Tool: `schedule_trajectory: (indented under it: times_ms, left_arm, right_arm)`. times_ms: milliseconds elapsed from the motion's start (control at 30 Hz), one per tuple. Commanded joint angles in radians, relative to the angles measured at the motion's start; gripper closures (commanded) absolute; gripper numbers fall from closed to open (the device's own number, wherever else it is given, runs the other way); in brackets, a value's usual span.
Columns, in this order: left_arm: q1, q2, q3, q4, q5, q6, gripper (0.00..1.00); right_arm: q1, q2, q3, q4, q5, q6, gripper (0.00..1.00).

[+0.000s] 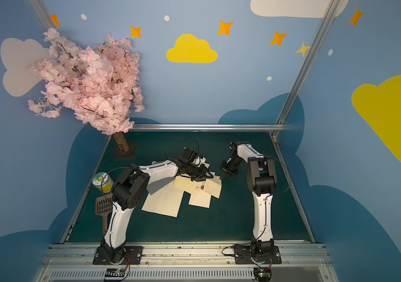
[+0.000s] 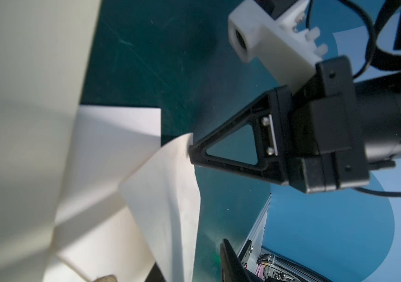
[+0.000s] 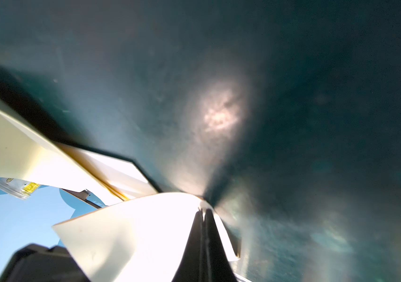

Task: Fold the letter paper in half and place it into the envelope
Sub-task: Fold the letter paper at the center of the board.

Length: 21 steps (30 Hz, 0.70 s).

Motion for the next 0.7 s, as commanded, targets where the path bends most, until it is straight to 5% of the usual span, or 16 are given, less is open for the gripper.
schedule_trajectory:
  times_ms: [0, 300, 433, 667]
  left_arm:
    - [0.024, 0.046, 0.048, -0.057, 0.016, 0.04, 0.67]
    - [0.039, 0.132, 0.145, -0.113, 0.066, 0.09, 0.78]
    - [0.039, 0.119, 0.12, -0.097, 0.077, 0.087, 0.96]
    - [0.045, 0.062, 0.11, -0.084, 0.076, 0.069, 0.97]
  right_arm:
    - [0.014, 0.015, -0.032, -0.003, 0.03, -0.01, 1.0]
    - [0.013, 0.005, -0.034, -0.002, 0.028, -0.015, 1.0]
    - [0.013, -0.002, -0.031, -0.002, 0.027, -0.02, 1.0]
    - [0.012, -0.104, -0.031, -0.028, 0.001, -0.012, 1.0]
